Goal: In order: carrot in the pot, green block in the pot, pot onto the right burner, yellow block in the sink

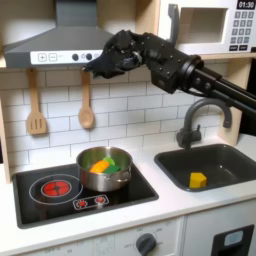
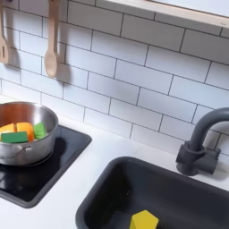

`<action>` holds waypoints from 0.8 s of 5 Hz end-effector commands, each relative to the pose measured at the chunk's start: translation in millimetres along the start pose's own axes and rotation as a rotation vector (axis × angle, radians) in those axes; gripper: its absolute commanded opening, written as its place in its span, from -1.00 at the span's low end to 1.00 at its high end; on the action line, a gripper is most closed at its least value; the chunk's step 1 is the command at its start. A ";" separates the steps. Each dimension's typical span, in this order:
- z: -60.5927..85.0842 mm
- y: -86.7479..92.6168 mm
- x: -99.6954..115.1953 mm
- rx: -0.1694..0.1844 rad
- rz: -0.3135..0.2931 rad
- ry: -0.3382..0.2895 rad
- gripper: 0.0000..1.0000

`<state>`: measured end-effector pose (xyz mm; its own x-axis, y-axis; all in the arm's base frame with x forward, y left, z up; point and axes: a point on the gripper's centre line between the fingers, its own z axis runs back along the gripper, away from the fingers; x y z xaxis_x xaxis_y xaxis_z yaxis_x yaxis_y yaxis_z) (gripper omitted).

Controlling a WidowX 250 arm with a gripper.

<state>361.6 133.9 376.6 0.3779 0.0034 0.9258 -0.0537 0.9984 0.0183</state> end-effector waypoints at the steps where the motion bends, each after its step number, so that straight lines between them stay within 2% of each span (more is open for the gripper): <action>1: -23.2 -5.4 8.7 -0.017 -0.015 -0.001 -1.00; 2: -30.3 -14.5 11.9 -0.036 -0.029 -0.006 -1.00; 3: -32.5 -16.5 18.6 -0.035 -0.027 -0.017 -1.00; 4: -28.6 -10.0 23.4 -0.013 -0.042 -0.027 -1.00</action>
<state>397.2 126.7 385.1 0.3585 -0.0385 0.9327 -0.0270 0.9983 0.0515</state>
